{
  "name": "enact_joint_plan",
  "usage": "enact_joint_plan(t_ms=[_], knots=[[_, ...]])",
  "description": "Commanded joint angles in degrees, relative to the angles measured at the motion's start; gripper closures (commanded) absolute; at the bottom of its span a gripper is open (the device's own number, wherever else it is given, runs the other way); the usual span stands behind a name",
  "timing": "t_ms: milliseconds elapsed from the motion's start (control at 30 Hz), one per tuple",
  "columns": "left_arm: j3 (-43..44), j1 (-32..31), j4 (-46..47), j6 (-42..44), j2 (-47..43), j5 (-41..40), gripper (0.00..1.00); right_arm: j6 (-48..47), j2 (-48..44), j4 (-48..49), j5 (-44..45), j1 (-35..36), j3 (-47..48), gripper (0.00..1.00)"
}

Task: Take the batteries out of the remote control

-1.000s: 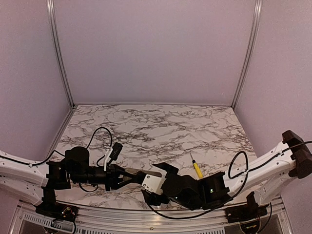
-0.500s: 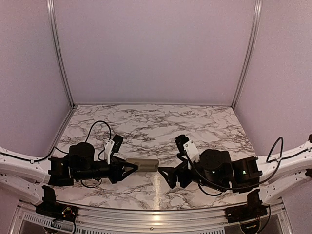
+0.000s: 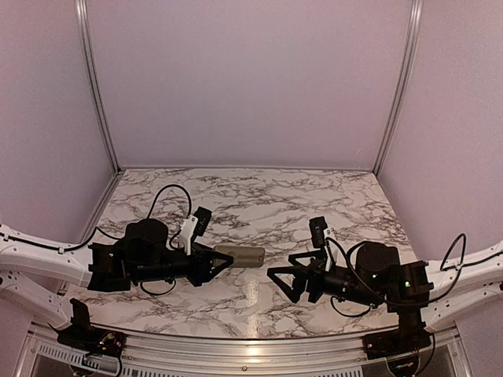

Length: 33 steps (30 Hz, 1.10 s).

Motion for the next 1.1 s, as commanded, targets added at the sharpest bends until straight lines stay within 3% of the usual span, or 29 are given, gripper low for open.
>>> enact_joint_plan(t_ms=[0, 267, 667, 1067], knots=[[2.6, -0.1, -2.1, 1.6, 0.2, -0.7, 1.0, 1.1, -0.7, 5.3, -1.8, -0.3, -1.0, 0.04], [5.2, -0.1, -6.9, 3.7, -2.0, -2.0, 1.0, 0.8, 3.7, 8.5, -2.9, -0.3, 1.9, 0.04], [4.1, -0.1, -6.5, 3.4, -4.5, -1.0, 1.0, 2.0, 12.9, 9.3, -0.7, -0.4, 7.7, 0.05], [3.6, -0.1, -5.2, 3.0, -5.0, 1.4, 1.0, 2.3, 15.6, 11.4, -0.6, -2.0, 8.6, 0.06]])
